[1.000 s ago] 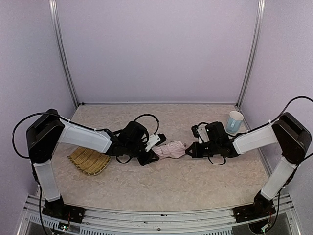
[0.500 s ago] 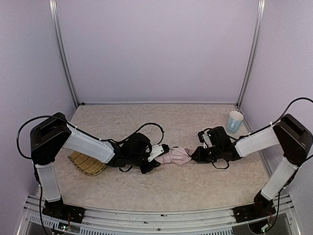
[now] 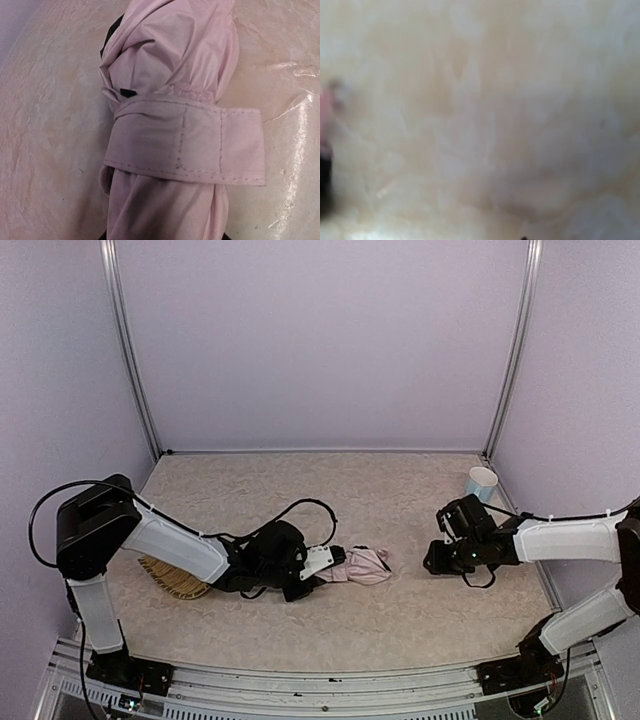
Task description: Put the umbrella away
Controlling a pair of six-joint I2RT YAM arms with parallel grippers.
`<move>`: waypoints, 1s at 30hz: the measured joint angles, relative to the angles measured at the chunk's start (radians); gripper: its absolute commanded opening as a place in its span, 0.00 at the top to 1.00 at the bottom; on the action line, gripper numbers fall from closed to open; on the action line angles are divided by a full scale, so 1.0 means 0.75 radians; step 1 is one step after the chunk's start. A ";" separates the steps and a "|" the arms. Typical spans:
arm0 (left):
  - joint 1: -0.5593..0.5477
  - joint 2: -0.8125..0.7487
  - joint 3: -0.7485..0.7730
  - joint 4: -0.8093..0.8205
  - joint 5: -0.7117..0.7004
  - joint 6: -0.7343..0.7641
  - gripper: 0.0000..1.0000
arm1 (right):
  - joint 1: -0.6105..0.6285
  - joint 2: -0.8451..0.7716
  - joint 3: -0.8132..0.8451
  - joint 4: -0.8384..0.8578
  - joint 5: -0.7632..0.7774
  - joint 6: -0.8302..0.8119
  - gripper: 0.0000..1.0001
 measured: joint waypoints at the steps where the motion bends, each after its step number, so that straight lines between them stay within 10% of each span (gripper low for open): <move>1: -0.002 -0.009 -0.013 0.003 0.008 0.008 0.53 | -0.002 -0.002 0.021 -0.014 0.013 -0.015 0.64; 4: -0.008 -0.037 -0.060 0.016 0.030 0.040 0.08 | -0.003 -0.004 0.076 -0.020 0.038 -0.068 0.58; 6: -0.009 -0.055 -0.075 0.026 0.034 0.049 0.02 | -0.004 -0.014 0.101 -0.017 0.048 -0.108 0.48; 12: -0.008 -0.126 -0.137 0.029 0.013 0.055 0.01 | -0.017 -0.076 0.118 0.018 0.064 -0.211 0.00; 23: 0.106 -0.688 -0.373 0.054 0.129 -0.006 0.01 | -0.231 -0.254 0.061 0.190 0.069 -0.381 0.00; 30: 0.389 -0.758 -0.352 0.220 -0.278 -0.305 0.01 | -0.284 -0.386 -0.063 0.373 0.153 -0.450 0.00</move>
